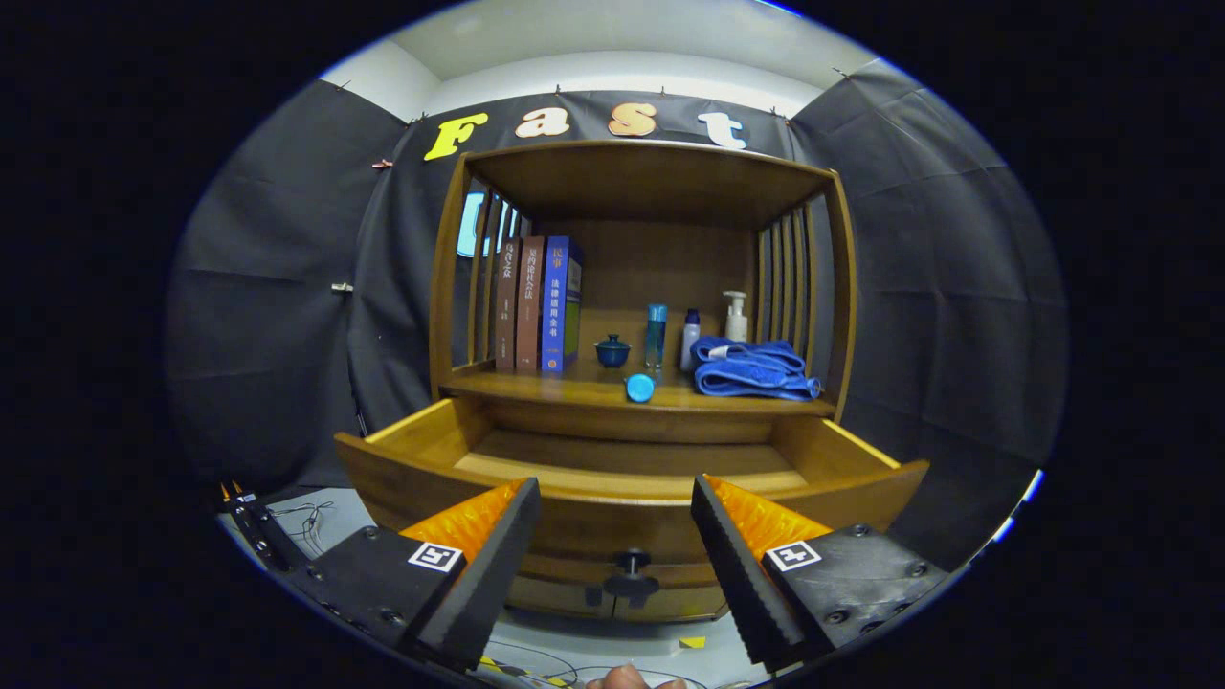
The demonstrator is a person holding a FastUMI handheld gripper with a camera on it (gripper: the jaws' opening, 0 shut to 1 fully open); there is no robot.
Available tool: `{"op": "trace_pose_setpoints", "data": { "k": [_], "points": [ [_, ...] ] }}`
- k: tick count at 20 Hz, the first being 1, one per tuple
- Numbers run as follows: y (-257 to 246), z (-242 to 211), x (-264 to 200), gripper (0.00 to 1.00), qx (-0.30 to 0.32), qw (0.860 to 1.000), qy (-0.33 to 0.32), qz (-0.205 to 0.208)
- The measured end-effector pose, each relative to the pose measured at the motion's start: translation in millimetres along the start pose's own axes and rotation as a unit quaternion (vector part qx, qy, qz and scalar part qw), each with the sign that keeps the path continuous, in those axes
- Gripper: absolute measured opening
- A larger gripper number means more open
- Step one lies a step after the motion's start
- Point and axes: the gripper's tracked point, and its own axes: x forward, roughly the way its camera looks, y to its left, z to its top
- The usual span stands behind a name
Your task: Pull open the drawer, take out the items inside it, and place them on the countertop above the cabinet.
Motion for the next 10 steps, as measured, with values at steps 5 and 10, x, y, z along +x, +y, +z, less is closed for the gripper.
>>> {"op": "trace_pose_setpoints", "data": {
  "k": [5,10],
  "points": [
    [-10.2,-45.6,16.9,0.99,0.013,0.999,0.019,-0.022],
    [-8.2,-59.0,27.8,1.00,0.029,0.999,0.032,-0.021]
  ]
}}
